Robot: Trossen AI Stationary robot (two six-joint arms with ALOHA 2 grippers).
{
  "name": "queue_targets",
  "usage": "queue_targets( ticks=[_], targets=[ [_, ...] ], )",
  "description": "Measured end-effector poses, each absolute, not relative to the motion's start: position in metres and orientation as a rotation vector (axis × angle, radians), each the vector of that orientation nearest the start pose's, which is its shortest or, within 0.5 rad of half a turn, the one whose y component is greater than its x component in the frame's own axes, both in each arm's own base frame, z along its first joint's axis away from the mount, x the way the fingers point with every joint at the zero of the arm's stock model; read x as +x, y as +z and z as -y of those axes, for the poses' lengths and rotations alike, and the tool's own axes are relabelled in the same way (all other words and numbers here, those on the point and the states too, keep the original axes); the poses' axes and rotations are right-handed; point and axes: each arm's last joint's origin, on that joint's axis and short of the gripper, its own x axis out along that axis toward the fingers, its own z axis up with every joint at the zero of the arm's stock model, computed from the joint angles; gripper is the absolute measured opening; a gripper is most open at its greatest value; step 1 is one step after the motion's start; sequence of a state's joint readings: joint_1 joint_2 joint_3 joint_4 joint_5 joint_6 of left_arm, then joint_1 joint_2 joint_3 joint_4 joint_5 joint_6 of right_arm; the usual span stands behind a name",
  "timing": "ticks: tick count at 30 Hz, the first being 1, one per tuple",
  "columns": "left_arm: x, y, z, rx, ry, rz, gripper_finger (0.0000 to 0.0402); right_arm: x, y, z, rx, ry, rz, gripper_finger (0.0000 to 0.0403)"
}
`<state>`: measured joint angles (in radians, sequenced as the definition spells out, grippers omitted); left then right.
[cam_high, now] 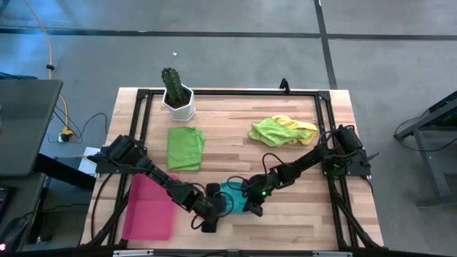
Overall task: Roll microfiber towels into tight, uniform cylinder then place into a basket
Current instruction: Roll the blue towel
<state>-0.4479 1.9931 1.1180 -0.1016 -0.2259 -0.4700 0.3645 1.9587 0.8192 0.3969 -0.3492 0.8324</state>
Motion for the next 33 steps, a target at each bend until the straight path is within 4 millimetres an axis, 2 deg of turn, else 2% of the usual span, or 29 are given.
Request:
queue_targets(
  ticks=[4,12,16,20,26,29,33],
  targets=[
    [0.35,0.115,0.162,-0.217,0.026,-0.952,0.0157,0.32,0.086,-0.133,0.749,0.326,-0.994,0.0],
    [0.35,0.114,0.162,-0.418,0.063,-0.991,0.0057,0.32,0.086,-0.133,0.731,0.332,-0.989,0.0],
    [0.352,0.113,0.159,-0.517,0.063,-1.024,0.0024,0.32,0.086,-0.133,0.71,0.341,-0.983,0.0001],
    [0.355,0.113,0.153,-0.602,0.035,-1.062,0.0014,0.321,0.086,-0.132,0.597,0.403,-0.947,0.002],
    [0.361,0.114,0.146,-0.684,-0.06,-1.07,0.0021,0.319,0.093,-0.131,0.418,0.482,-0.882,0.0089],
    [0.363,0.114,0.142,-0.707,-0.072,-1.076,0.0022,0.317,0.101,-0.129,0.267,0.542,-0.832,0.0114],
    [0.363,0.114,0.14,-0.739,-0.08,-1.106,0.002,0.312,0.111,-0.126,0.03,0.604,-0.787,0.0123]
  ],
)
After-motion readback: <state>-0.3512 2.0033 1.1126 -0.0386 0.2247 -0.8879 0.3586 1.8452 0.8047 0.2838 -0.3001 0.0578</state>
